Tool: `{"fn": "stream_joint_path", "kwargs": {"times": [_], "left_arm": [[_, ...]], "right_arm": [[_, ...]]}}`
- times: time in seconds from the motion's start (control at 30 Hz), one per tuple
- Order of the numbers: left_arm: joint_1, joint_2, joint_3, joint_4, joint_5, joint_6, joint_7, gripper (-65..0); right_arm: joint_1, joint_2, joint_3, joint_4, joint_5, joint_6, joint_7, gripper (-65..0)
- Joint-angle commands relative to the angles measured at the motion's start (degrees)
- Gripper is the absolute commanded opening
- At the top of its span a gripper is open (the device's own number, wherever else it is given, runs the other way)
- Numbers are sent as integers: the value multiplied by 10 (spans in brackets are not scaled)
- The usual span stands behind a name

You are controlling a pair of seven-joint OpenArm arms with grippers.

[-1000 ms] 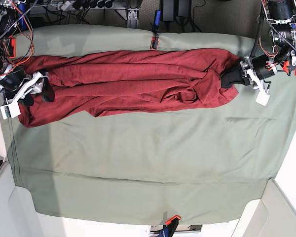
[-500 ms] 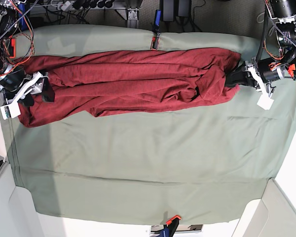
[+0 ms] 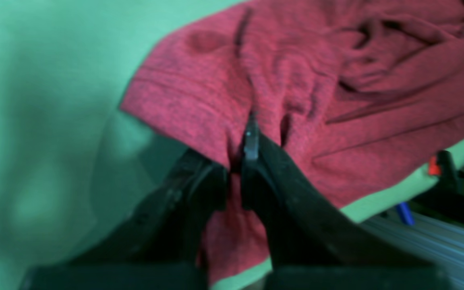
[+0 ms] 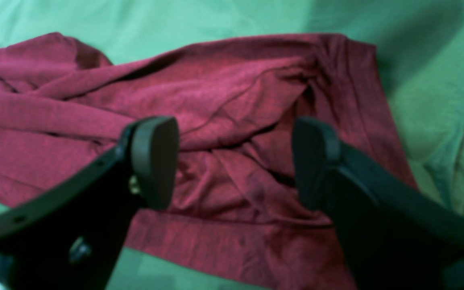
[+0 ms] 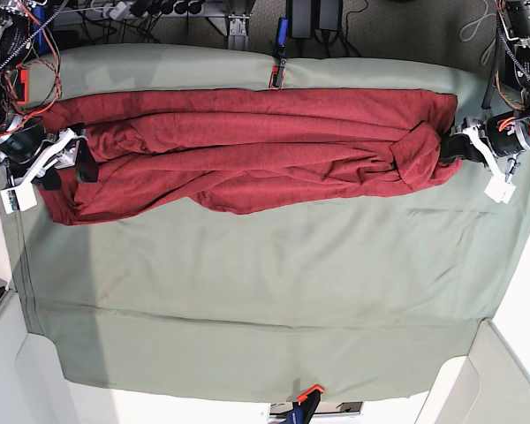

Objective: Fold the T-shirt properly
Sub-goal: 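Tug and straighten the shirt end with the left gripper, then release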

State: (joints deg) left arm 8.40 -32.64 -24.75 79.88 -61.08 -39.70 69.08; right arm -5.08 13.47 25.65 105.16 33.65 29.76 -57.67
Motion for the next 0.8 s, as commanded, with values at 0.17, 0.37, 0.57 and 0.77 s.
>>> {"fn": "stream_joint_path", "kwargs": {"times": [0.17, 0.37, 0.57, 0.77], "left_arm": [[-4, -14, -4, 8, -11, -3, 12, -596], [-4, -13, -4, 7, -3, -3, 14, -332], [-5, -14, -4, -3, -25, -3, 32, -331], [-10, -38, -5, -77, -62, -3, 11, -331]], "right_arm": [[6, 7, 3, 11, 13, 0, 15, -217], [6, 7, 3, 11, 13, 0, 15, -217], [6, 7, 3, 11, 13, 1, 15, -217], [6, 7, 3, 11, 12, 1, 13, -217]]}}
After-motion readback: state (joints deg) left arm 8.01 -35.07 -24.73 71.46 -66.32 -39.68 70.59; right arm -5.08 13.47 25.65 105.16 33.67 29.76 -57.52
